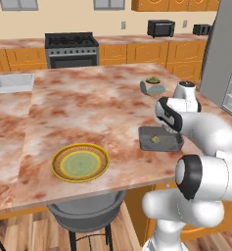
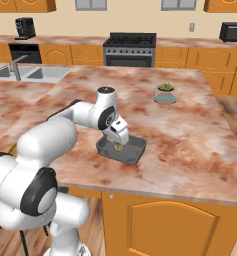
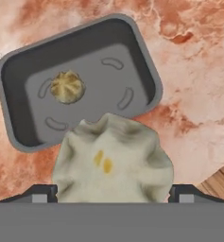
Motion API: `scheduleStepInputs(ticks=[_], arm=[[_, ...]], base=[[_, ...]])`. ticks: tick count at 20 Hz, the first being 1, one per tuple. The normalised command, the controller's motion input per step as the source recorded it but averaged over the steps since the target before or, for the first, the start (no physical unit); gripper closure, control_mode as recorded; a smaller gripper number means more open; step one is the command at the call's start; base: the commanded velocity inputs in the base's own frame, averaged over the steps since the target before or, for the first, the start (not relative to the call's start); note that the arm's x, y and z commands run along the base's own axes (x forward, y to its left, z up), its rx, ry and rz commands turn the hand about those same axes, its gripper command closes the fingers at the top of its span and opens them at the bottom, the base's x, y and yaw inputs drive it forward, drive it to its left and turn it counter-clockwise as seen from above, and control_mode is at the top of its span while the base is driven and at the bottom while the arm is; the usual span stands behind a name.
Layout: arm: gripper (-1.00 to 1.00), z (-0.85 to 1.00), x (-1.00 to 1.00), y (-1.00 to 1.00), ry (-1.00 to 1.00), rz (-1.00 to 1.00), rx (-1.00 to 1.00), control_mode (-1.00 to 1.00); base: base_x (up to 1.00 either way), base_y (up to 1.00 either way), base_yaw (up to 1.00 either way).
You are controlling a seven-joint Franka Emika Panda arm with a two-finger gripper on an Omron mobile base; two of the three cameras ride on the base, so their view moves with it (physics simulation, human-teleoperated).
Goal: Place two dumplings into each of the tupperware containers and then place the containers in the fridge.
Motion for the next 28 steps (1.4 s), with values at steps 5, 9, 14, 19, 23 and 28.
scheduleStepInputs(ticks=[5,9,14,19,23,28], arm=[[1.00,-0.33,0.22,-0.32,0.02,0.00,0.01,-1.00],[1.00,-0.31,0.42,-0.19,0.10,0.00,0.00,-1.00],[1.00,-0.26,0.52,-0.08,0.16,0.00,0.01,-1.00],[1.00,-0.26,0.35,-0.13,0.19,0.00,0.00,-1.00],[1.00,-0.32,0.38,-0.09,0.16,0.00,0.01,-1.00],[1.00,-0.30,0.36,0.00,0.10,0.00,0.00,-1.00]], base=[[0.00,0.00,0.00],[0.00,0.00,0.00],[0.00,0.00,0.00],[0.00,0.00,0.00],[0.00,0.00,0.00],[0.00,0.00,0.00]])
